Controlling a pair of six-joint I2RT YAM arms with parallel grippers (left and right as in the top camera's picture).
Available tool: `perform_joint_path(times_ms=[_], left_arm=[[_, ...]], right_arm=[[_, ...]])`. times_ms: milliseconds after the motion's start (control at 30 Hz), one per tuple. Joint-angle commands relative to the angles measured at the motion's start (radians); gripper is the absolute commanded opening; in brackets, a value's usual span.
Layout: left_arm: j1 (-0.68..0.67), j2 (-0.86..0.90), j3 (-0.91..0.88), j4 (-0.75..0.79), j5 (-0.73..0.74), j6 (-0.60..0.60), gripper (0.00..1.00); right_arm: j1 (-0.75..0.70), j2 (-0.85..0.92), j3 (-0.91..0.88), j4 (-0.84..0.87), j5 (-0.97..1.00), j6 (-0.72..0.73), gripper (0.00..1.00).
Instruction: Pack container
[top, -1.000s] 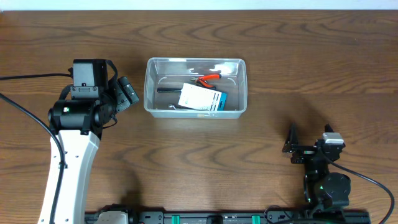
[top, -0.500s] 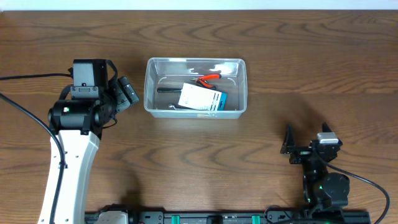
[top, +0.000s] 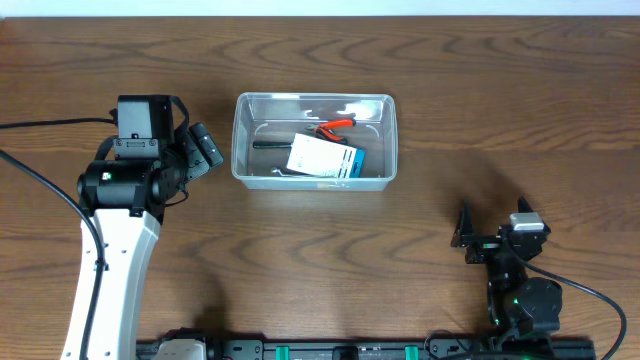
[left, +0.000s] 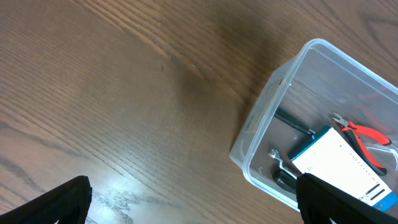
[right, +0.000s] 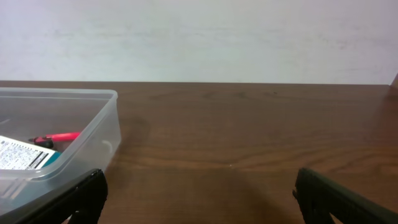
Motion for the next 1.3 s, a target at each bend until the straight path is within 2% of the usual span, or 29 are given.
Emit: perform_joint_path(times_ms=[0, 500, 667, 933, 1267], left_arm=[[0.004, 0.006, 0.011, -0.002, -0.012, 0.002, 0.98], [0.004, -0.037, 0.007, -0.002, -0.012, 0.002, 0.98], [0.004, -0.213, 0.007, 0.0, -0.048, 0.003, 0.98], [0.004, -0.635, 0.007, -0.002, -0.053, 0.003, 0.98], [0.004, -0.968, -0.021, -0.024, -0.053, 0.099, 0.98]], right_arm=[[-0.002, -0.01, -0.006, 0.002, -0.01, -0.019, 0.99], [-0.002, -0.01, -0.006, 0.002, -0.01, -0.019, 0.99], [-0.002, -0.01, -0.006, 0.002, -0.01, -0.019, 0.99], [-0.002, -0.01, -0.006, 0.002, -0.01, -0.019, 0.99], [-0.002, -0.01, -0.006, 0.002, -0.01, -0.019, 0.99]])
